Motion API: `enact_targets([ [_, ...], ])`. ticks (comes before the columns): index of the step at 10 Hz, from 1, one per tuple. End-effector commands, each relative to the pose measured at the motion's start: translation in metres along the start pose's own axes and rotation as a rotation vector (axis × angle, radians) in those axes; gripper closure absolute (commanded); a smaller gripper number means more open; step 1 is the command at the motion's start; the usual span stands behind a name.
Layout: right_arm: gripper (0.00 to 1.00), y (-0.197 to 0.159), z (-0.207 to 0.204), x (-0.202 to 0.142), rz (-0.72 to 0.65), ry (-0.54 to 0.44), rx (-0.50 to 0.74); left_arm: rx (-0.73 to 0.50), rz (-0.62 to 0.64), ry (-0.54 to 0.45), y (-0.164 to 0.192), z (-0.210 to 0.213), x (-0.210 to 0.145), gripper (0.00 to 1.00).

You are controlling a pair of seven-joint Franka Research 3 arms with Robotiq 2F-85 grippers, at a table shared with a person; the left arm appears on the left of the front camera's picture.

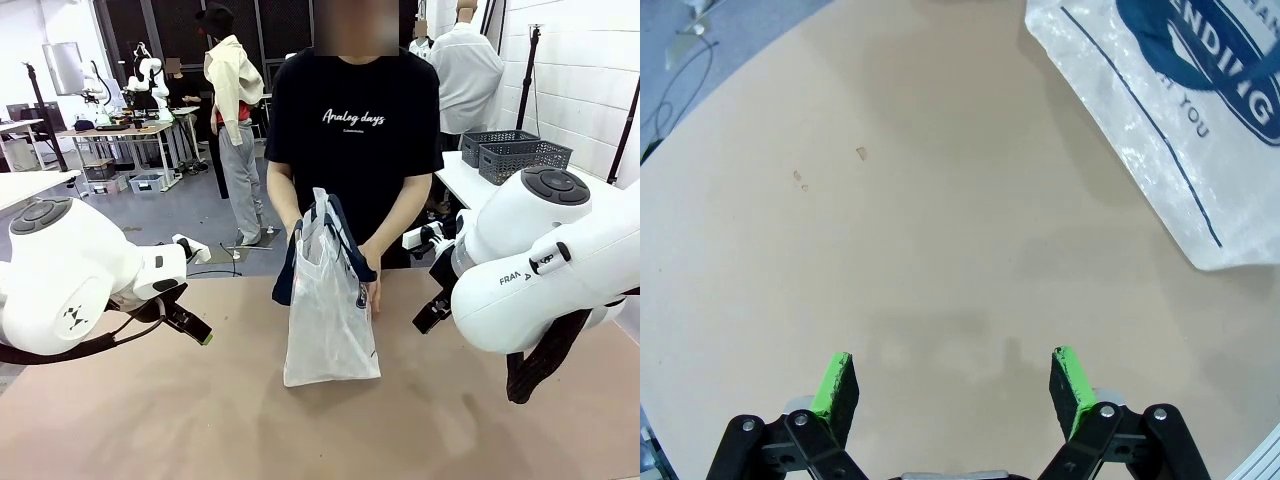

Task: Transfer purchased items from the store into the shopping bag.
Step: Open the Reusable shopping bag in the center of the table.

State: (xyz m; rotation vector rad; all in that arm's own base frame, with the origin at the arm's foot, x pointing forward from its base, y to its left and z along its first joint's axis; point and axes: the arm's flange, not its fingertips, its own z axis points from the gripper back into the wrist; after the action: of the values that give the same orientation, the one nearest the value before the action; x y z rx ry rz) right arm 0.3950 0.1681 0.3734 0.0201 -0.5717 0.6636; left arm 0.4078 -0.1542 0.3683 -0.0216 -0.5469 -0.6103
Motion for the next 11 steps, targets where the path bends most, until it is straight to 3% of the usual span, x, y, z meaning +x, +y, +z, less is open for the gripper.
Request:
enact_targets([
  [1, 0.0, -0.0001, 0.0, 0.0, 0.0, 0.0, 0.0, 0.001, 0.003, 0.0, 0.0013, 0.0001, -0.0006, 0.0],
  [11, 0.0, -0.0001, 0.0, 0.0, 0.0, 0.0, 0.0, 0.001, 0.003, 0.0, 0.0013, 0.0001, -0.0006, 0.0],
])
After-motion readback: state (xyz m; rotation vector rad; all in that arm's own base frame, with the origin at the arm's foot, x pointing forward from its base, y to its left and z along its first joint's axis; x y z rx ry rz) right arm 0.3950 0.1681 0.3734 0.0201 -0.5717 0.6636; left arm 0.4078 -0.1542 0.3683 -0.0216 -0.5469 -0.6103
